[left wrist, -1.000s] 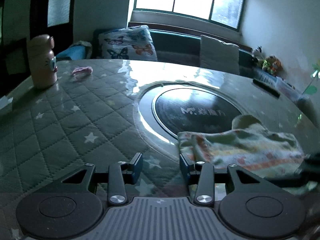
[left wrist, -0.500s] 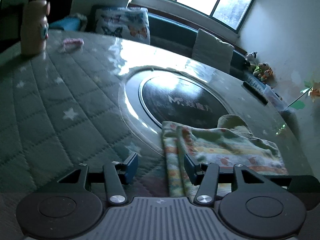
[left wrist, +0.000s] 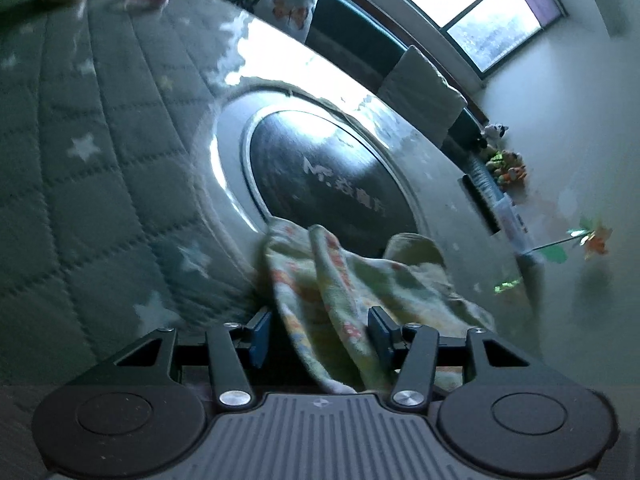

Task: Fold clothes

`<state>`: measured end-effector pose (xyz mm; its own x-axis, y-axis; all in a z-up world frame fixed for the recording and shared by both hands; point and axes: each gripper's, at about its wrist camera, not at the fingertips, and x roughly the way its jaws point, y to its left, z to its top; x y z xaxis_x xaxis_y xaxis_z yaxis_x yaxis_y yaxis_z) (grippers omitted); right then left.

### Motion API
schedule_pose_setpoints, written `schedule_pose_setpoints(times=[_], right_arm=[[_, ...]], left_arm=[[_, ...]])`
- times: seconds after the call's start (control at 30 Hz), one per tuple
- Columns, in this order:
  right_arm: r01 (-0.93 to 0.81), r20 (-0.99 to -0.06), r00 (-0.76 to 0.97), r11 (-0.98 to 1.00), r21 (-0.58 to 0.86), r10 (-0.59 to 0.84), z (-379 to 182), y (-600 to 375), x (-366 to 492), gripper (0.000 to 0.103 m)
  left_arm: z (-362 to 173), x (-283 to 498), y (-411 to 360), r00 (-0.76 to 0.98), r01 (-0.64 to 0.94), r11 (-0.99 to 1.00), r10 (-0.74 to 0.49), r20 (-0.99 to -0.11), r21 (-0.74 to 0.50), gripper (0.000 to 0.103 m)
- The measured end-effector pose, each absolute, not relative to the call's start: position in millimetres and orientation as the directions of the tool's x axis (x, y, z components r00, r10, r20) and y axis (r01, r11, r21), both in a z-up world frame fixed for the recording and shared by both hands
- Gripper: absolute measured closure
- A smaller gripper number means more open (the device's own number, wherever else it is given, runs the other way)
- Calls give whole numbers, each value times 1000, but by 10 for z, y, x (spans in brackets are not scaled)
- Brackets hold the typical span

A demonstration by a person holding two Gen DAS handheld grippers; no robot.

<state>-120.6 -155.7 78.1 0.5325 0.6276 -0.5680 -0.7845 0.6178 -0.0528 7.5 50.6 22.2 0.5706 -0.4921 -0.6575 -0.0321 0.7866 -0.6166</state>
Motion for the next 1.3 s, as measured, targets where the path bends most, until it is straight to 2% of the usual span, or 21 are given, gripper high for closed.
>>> schedule_pose_setpoints(times=[0.13, 0.17, 0.23, 0.33, 0.37, 0.57, 0.63, 0.77, 1.0, 1.17, 1.3], right_arm=[[-784, -551, 533, 620, -35, 643, 802, -1639, -1232, 92], [-786, -550, 528, 617, -29, 647, 799, -1650, -1244, 92], [-792, -549, 522, 610, -28, 652, 773, -1660, -1274, 92], [-798, -553, 510, 602, -19, 659, 738, -1665, -1299, 92], [-799, -554, 507, 601, -17, 660, 726, -1667, -1307, 92], [-792, -554, 492, 610, 35, 671, 698, -1762, -1314, 88], [-776, -550, 504, 629, 50, 666, 707, -1876, -1326, 82], [-723, -540, 555, 688, 63, 633, 727, -2132, -1318, 82], [-488, -573, 699, 871, 55, 428, 567, -2748, -994, 82], [-324, -600, 740, 943, 79, 304, 386, -3178, -796, 82], [-239, -616, 759, 970, 35, 210, 282, -3393, -702, 84]], left_arm=[[185, 122, 411, 552, -33, 752, -535, -639, -658, 53], [177, 129, 391, 549, -34, 748, -541, -638, -663, 57], [141, 145, 366, 542, -42, 743, -545, -640, -668, 76], [76, 169, 380, 538, -60, 723, -557, -633, -688, 88], [63, 173, 384, 539, -63, 719, -560, -630, -692, 89], [54, 151, 382, 552, -53, 727, -550, -627, -685, 91], [44, 134, 390, 552, -54, 724, -552, -625, -688, 91], [35, 130, 390, 554, -55, 722, -553, -623, -690, 91], [36, 128, 385, 555, -55, 725, -549, -625, -686, 91], [38, 126, 388, 555, -53, 729, -546, -627, -683, 91], [36, 125, 389, 555, -52, 729, -547, -627, -682, 91]])
